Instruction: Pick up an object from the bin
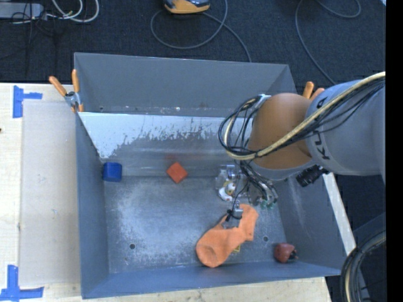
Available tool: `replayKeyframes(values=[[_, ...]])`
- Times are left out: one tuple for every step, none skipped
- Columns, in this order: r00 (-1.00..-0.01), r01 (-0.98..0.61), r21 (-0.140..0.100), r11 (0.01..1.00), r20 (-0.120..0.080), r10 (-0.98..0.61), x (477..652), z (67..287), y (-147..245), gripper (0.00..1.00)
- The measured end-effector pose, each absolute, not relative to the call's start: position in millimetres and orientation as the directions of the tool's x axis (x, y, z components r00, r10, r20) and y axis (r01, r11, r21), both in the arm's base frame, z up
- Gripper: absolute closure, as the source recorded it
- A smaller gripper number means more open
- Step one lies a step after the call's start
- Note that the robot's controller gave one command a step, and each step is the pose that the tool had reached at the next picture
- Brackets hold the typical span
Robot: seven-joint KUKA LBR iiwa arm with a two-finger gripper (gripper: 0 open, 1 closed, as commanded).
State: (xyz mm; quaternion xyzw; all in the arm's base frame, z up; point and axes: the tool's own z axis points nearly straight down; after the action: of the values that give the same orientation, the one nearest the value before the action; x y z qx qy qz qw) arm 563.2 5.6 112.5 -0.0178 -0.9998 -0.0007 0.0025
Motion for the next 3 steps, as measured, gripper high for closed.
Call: replayKeyframes(values=[[-0.995, 0.103, -0.003, 0.995, 0.004, 0.103, 539.4, 80.5, -5.1, 0.00], [-0.986, -0.166, 0.004, 0.986, 0.009, -0.166, 496.0, 69.3, -9.6, 1.00], [-0.986, -0.165, 0.004, 0.986, 0.009, -0.165, 495.9, 69.3, -9.7, 1.00]])
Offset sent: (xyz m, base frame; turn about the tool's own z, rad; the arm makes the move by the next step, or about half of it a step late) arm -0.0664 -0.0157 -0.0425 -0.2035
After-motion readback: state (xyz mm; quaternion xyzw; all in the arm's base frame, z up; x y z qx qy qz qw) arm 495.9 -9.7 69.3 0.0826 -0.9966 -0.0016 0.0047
